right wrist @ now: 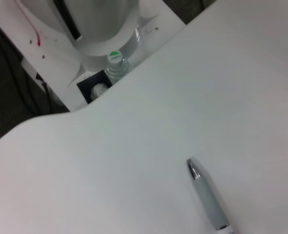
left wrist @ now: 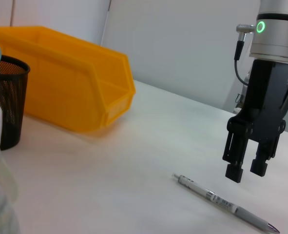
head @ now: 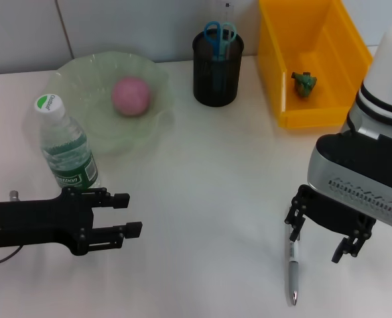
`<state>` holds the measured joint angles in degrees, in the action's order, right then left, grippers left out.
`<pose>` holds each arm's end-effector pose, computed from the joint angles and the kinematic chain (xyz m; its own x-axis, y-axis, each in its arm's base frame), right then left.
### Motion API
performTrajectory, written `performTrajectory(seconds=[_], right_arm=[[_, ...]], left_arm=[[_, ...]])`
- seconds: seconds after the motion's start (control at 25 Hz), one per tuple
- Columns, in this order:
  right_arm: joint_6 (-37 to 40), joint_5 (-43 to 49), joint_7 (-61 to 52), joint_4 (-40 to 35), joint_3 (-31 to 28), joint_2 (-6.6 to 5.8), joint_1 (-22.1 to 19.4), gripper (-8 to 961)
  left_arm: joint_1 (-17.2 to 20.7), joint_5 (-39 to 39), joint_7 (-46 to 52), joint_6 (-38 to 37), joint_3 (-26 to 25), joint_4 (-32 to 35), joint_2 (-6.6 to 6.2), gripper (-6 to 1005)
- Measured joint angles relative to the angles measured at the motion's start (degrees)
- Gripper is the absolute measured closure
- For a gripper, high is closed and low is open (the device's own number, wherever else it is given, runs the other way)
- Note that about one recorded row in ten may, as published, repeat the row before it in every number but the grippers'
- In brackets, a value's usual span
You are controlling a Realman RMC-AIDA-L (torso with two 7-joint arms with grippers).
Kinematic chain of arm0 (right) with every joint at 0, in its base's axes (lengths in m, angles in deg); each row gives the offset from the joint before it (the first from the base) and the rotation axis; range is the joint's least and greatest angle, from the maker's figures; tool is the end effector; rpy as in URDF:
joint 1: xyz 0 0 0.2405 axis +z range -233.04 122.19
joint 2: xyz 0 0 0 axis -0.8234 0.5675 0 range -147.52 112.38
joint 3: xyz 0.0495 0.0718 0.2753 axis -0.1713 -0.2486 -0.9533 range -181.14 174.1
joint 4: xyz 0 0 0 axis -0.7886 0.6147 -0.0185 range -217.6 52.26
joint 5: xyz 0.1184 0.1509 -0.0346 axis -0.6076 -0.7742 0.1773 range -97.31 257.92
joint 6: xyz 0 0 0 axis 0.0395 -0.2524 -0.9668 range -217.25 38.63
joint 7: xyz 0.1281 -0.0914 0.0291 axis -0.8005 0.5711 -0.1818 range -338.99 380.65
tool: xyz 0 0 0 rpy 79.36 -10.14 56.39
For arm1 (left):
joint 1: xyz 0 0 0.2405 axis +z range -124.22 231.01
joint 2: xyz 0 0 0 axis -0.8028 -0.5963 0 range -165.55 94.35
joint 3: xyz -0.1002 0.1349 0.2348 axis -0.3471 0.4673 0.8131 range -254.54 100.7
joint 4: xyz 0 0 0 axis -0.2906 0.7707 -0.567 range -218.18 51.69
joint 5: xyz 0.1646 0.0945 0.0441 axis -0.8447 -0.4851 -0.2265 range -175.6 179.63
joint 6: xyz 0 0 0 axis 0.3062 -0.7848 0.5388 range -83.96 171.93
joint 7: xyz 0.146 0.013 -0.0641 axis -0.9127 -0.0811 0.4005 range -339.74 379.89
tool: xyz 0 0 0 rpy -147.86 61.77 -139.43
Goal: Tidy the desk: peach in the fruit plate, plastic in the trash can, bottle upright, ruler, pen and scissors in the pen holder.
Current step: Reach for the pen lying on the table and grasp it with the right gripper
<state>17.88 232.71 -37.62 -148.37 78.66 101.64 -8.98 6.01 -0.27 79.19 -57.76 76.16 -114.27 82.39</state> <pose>0.2010 0.3386 -0.0423 0.5512 0.7851 0.2823 0.5636 -0.5999 0.5678 -0.2761 0.3256 -0.0404 0.8432 0.3512 0.4070 0.3952 -0.9182 -0.0266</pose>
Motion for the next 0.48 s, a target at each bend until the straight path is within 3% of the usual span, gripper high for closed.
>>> performTrajectory(seconds=[0.48], right_arm=[[-2.23, -0.15, 5.64, 3.60, 1.48, -0.18, 1.75, 386]], left_arm=[[0.45, 3.27, 0.39, -0.28, 0.80, -0.33, 0.23, 361]])
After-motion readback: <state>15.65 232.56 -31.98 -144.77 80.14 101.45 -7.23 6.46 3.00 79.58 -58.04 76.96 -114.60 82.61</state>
